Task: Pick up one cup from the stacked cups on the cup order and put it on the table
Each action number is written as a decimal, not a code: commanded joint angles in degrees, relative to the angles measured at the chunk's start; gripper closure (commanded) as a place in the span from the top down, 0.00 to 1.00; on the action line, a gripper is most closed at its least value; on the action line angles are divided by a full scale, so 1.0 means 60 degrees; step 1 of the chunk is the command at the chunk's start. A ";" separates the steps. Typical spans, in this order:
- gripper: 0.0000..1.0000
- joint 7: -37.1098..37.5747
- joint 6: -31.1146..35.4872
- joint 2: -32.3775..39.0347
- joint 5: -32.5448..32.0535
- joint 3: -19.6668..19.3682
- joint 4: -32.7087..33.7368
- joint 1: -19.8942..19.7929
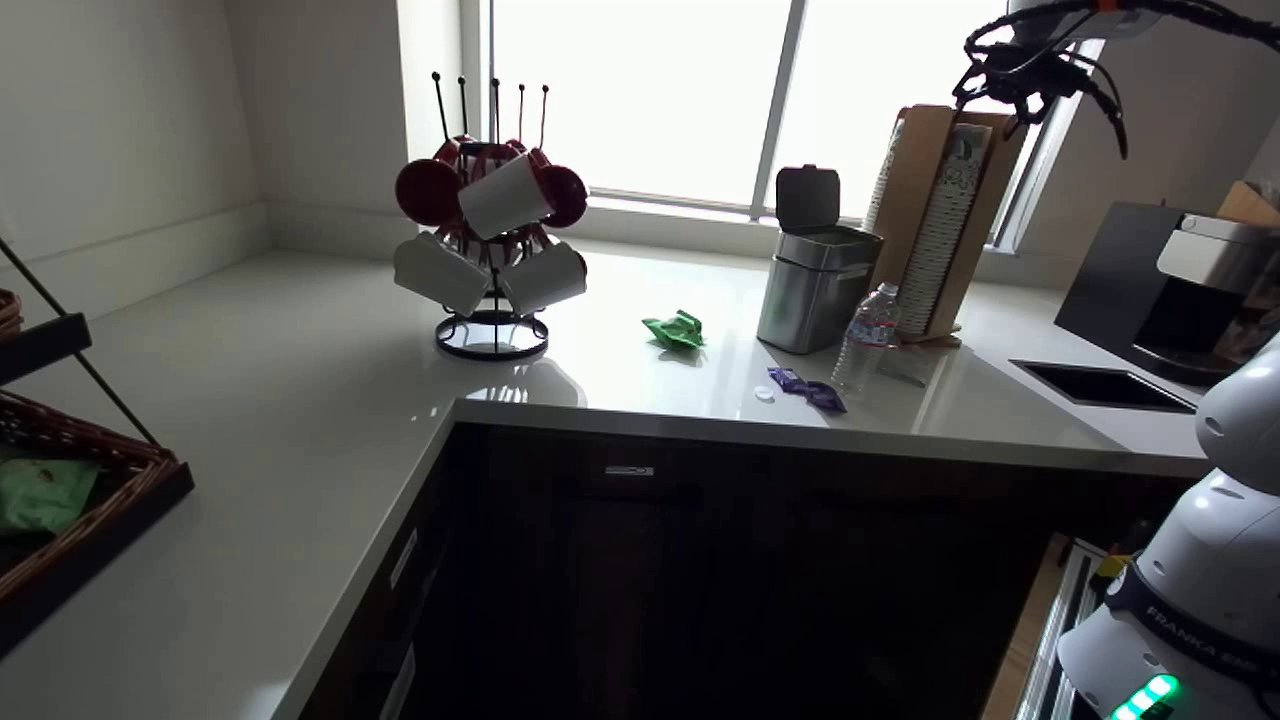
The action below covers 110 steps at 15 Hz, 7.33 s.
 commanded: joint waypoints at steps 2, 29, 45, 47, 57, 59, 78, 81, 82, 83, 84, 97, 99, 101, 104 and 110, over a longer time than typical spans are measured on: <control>1.00 0.0492 -0.0611 0.0290 0.0237 -0.0110 0.0565 0.0151; 0.50 0.2882 -0.1825 0.0949 0.0995 -0.0276 0.1557 0.0282; 0.31 0.2861 -0.1626 0.0543 0.0837 -0.0252 0.1522 0.0346; 0.31 0.2873 -0.1600 0.0496 0.0785 -0.0245 0.1523 0.0348; 0.30 0.2776 -0.1576 0.0518 0.0607 -0.0212 0.1413 0.0429; 0.30 0.2780 -0.1563 0.0505 0.0573 -0.0210 0.1401 0.0443; 0.52 0.2746 -0.1533 0.0416 0.0438 -0.0211 0.1274 0.0494; 0.65 0.2807 -0.1639 0.0352 0.0475 -0.0231 0.1284 0.0479; 0.69 0.2829 -0.1674 0.0299 0.0479 -0.0235 0.1269 0.0478; 0.63 0.2830 -0.1679 0.0265 0.0440 -0.0236 0.1257 0.0477; 0.61 0.2828 -0.1680 0.0256 0.0423 -0.0238 0.1256 0.0475; 0.35 0.2741 -0.1797 0.0355 0.0431 -0.0254 0.1076 0.0468; 0.11 0.2733 -0.1800 0.0357 0.0449 -0.0256 0.1116 0.0465; 0.00 0.2723 -0.1788 0.0319 0.0437 -0.0256 0.1118 0.0462; 0.00 0.2689 -0.1834 0.0323 0.0433 -0.0256 0.1131 0.0460; 0.00 0.2634 -0.1839 0.0245 0.0414 -0.0260 0.1130 0.0454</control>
